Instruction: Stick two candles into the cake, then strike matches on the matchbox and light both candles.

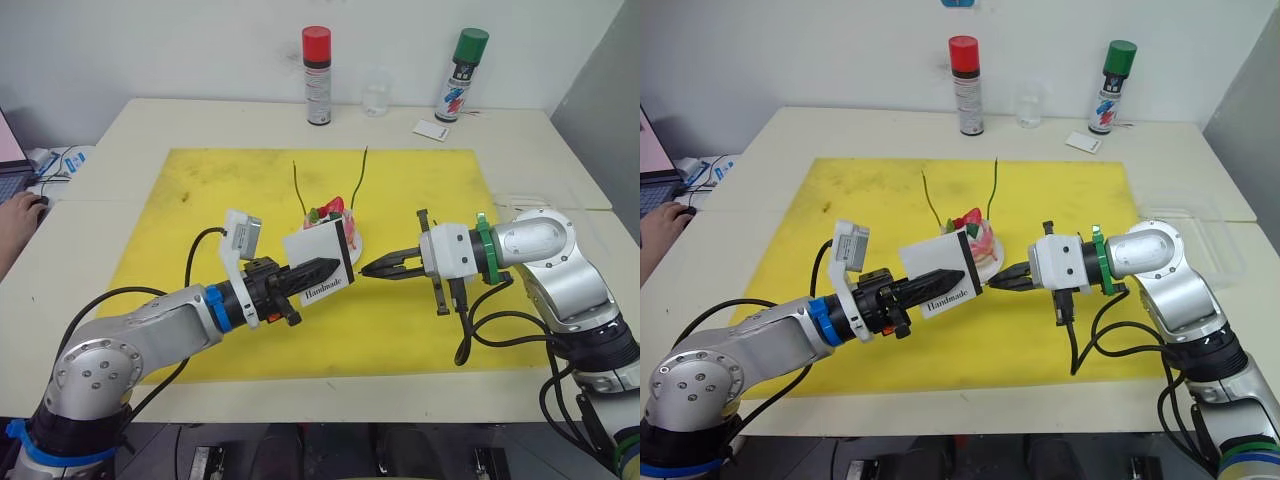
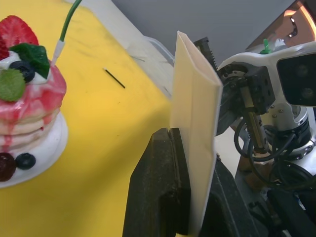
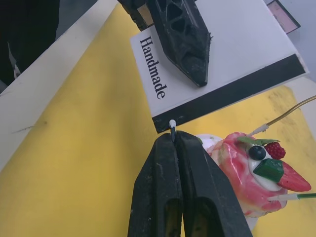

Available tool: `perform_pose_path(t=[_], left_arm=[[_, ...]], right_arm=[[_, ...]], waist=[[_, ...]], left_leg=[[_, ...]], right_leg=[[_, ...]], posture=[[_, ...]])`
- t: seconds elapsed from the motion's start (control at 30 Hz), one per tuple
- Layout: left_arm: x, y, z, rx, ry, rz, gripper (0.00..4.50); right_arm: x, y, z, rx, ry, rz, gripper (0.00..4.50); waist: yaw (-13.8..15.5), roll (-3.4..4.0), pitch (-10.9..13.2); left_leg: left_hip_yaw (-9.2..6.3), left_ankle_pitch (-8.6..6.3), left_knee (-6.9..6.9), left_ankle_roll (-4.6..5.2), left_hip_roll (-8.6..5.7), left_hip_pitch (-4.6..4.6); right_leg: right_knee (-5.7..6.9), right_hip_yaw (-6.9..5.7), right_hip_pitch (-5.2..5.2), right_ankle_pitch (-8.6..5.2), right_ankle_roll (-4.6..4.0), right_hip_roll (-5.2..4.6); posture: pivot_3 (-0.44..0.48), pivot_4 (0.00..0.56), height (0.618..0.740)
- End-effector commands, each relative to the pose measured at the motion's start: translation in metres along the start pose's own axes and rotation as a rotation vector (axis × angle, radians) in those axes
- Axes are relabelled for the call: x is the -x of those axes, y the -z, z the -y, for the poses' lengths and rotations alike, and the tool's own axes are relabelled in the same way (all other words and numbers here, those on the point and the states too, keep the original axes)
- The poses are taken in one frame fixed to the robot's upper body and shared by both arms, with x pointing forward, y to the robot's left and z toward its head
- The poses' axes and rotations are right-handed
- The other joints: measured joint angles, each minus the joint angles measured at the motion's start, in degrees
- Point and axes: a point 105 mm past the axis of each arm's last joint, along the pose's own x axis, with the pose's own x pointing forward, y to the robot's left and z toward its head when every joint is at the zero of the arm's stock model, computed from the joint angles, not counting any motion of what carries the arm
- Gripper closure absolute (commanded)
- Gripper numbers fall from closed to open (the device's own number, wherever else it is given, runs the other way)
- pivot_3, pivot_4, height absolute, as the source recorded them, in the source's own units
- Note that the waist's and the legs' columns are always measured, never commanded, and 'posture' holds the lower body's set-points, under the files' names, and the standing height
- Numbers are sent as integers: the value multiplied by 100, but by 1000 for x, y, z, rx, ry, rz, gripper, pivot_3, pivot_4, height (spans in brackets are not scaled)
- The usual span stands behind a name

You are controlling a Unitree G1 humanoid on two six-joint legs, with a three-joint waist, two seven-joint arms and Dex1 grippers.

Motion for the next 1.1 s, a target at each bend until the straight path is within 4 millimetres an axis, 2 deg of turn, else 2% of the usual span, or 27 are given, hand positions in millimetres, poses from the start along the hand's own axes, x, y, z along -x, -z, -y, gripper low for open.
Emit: perform_pose_path(t=[0.03, 0.6, 0.67, 0.73, 0.8, 0.87, 0.97, 1.1], left_arm=[[-2, -4, 7, -12, 31, 10, 4500], [-1, -4, 13, 7, 57, 9, 4500], [-1, -13, 18, 31, 87, 48, 4500], [0, -38, 23, 73, 131, 133, 4500], [4, -58, 23, 85, 137, 186, 4500], [13, -69, 16, 50, 95, 182, 4500], [29, -58, 4, 7, 15, 98, 4500], [42, -19, -6, -16, -54, -52, 4500]], right_arm=[[0, -10, 3, 54, 4, 10, 4459], [-2, -3, 7, 65, 23, -9, 4459], [-6, 1, -2, 71, -24, -27, 4459], [-8, 15, -21, 64, -127, -92, 4459], [-2, 25, -35, 49, -203, -146, 4459], [8, 30, -40, 28, -234, -176, 4459], [19, 33, -34, 18, -200, -200, 4459], [21, 35, -16, 6, -104, -197, 4459]], waist=[[-1, 0, 0], [-3, 0, 0], [-3, 0, 0], [0, 0, 0], [38, -3, 1], [26, -1, 2], [-57, 1, 3], [-116, 4, 5]], left_leg=[[0, 0, 0, 0, 0, 0], [0, 0, 1, 0, 0, 0], [0, 0, 1, 0, 0, 0], [0, 0, 1, 0, 0, 0], [-11, 0, 11, 0, 0, -5], [-12, 0, 25, 0, -1, -8], [1, -1, 29, 1, -2, -5], [4, -1, 26, 1, 3, 1]], right_leg=[[0, 0, 0, 0, 0, 0], [1, 1, 0, 0, 0, 0], [1, 0, 0, 0, 0, 0], [1, 0, 0, 0, 0, 0], [2, -12, 2, 0, 0, 0], [3, -12, 5, 0, 0, -1], [4, 3, 4, 2, 4, -1], [8, 3, 3, 2, 3, 1]], posture=[[0, 150, 740], [0, 150, 740], [0, 150, 740], [0, 150, 740], [0, 150, 740], [0, 150, 740], [0, 150, 740], [0, 150, 740]])
